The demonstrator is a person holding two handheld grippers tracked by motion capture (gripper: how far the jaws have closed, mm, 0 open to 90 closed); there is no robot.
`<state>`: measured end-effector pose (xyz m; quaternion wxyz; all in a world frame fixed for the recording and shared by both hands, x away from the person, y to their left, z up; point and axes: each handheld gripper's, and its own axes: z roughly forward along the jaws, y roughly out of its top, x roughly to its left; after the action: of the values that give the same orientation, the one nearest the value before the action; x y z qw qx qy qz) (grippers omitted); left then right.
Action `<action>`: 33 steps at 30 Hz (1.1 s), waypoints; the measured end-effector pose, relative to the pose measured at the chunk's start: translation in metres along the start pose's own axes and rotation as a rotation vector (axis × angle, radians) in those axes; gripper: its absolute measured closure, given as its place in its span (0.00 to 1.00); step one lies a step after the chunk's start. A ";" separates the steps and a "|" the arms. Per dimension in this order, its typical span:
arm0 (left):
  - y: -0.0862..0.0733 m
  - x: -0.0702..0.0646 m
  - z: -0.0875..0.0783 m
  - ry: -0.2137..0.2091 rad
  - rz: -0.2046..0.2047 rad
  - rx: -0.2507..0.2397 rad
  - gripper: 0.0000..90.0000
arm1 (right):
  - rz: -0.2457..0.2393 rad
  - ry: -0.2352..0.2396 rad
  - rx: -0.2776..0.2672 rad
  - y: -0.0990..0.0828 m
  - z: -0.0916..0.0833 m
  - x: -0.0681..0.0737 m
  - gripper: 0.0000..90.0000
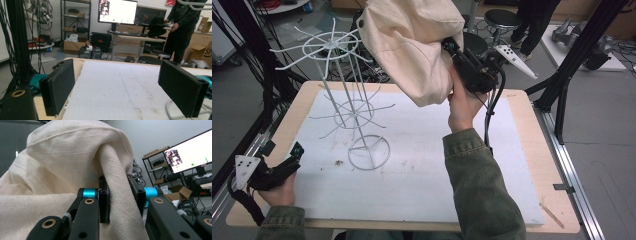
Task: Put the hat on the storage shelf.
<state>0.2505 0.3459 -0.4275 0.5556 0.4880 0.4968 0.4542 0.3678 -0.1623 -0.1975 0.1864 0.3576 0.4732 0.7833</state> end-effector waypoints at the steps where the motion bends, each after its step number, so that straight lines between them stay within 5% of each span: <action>1: 0.000 0.000 0.000 0.000 0.000 0.000 0.16 | 0.000 0.001 0.003 -0.001 0.001 0.000 0.83; 14: 0.001 -0.002 0.000 -0.005 -0.001 -0.006 0.16 | -0.035 -0.009 0.076 -0.014 0.007 0.000 0.82; 27: 0.000 -0.001 0.000 -0.002 0.000 -0.004 0.16 | -0.025 -0.039 0.149 -0.053 -0.006 -0.026 0.82; 33: 0.000 -0.001 -0.001 -0.002 0.000 -0.004 0.16 | -0.058 -0.063 0.194 -0.064 -0.010 -0.033 0.81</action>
<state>0.2498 0.3447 -0.4269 0.5570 0.4874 0.4953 0.4549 0.3795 -0.1581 -0.2692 0.1884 0.3848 0.5506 0.7165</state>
